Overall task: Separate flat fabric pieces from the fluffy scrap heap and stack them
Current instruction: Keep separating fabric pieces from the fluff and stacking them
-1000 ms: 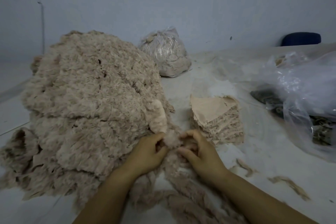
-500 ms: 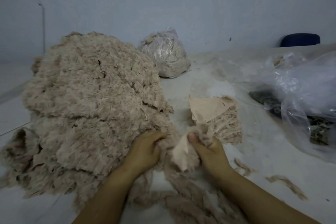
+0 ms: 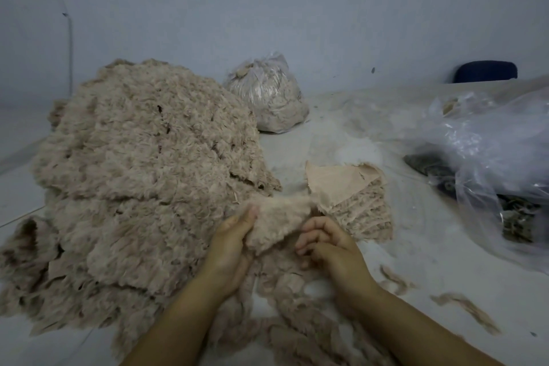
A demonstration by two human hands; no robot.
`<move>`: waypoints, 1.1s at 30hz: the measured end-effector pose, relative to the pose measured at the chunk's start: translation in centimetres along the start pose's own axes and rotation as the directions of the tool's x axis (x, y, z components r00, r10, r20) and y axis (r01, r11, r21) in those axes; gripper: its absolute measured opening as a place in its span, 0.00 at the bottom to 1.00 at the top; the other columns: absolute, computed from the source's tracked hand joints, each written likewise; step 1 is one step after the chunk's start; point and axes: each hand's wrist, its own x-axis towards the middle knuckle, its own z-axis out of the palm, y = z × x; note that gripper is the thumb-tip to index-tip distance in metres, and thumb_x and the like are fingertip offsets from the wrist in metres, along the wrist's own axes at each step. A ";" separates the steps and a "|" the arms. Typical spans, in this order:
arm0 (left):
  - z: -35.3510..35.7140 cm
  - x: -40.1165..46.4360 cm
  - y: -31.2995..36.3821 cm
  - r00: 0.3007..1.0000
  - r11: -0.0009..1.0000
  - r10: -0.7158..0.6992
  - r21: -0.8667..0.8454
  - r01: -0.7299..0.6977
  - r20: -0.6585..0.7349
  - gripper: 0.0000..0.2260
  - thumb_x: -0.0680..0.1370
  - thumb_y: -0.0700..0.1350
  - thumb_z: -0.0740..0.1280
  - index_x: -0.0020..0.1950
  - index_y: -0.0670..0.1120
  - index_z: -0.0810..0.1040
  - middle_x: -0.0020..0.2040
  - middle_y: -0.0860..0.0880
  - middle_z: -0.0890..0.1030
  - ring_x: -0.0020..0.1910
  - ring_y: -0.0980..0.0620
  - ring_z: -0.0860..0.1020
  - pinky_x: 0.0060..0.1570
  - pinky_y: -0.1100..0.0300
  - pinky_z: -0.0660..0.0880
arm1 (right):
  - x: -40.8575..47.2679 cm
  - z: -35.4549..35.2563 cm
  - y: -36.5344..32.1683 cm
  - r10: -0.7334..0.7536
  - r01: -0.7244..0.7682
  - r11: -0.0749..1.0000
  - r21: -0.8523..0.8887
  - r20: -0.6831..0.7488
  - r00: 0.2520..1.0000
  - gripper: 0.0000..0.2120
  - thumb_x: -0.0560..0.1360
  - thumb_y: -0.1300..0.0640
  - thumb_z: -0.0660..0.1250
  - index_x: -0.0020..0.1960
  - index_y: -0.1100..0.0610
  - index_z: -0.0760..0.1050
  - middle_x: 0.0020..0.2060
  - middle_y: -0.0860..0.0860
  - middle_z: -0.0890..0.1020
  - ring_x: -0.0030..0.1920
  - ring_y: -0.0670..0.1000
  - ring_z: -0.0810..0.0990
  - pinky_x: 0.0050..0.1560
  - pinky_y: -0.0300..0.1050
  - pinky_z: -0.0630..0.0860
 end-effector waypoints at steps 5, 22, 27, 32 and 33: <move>0.1 -0.6 0.1 0.991 0.975 -0.033 0.223 0.004 0.128 0.08 0.69 0.44 0.67 0.39 0.44 0.86 0.41 0.45 0.85 0.42 0.50 0.83 0.42 0.62 0.78 | -0.1 0.1 0.2 0.145 -0.166 0.973 0.164 0.128 0.981 0.23 0.71 0.47 0.71 0.58 0.61 0.73 0.47 0.57 0.84 0.47 0.57 0.83 0.43 0.52 0.81; 0.7 -0.4 -0.2 0.994 0.993 -0.112 0.037 0.112 0.012 0.11 0.70 0.44 0.66 0.45 0.39 0.84 0.45 0.40 0.84 0.41 0.48 0.83 0.40 0.59 0.81 | -0.2 0.1 0.5 0.118 -0.119 0.993 -0.008 -0.027 0.993 0.11 0.77 0.63 0.66 0.59 0.62 0.76 0.49 0.56 0.85 0.50 0.55 0.84 0.52 0.50 0.80; 0.0 0.0 -0.4 0.999 0.987 -0.009 0.163 0.016 -0.047 0.13 0.71 0.50 0.68 0.47 0.42 0.81 0.41 0.44 0.84 0.39 0.50 0.83 0.37 0.60 0.79 | -0.2 0.1 0.5 0.117 -0.117 0.993 0.001 0.002 0.993 0.09 0.77 0.62 0.65 0.56 0.60 0.76 0.47 0.55 0.85 0.49 0.54 0.84 0.46 0.45 0.80; 0.3 -0.4 -1.0 1.000 0.938 0.026 0.346 -0.026 0.004 0.11 0.72 0.51 0.68 0.38 0.45 0.83 0.36 0.45 0.84 0.34 0.51 0.81 0.33 0.61 0.77 | -0.2 0.4 0.4 0.064 -0.065 0.998 -0.020 -0.047 0.997 0.11 0.78 0.56 0.64 0.57 0.60 0.78 0.47 0.54 0.86 0.48 0.54 0.85 0.47 0.46 0.81; 0.4 -0.3 -1.1 0.997 0.932 0.052 0.362 -0.031 -0.050 0.11 0.73 0.51 0.67 0.38 0.44 0.82 0.35 0.45 0.83 0.33 0.50 0.80 0.34 0.60 0.76 | -0.1 0.4 0.4 0.060 -0.061 0.998 -0.022 -0.052 0.997 0.11 0.78 0.55 0.63 0.56 0.59 0.78 0.46 0.54 0.86 0.45 0.53 0.85 0.44 0.45 0.81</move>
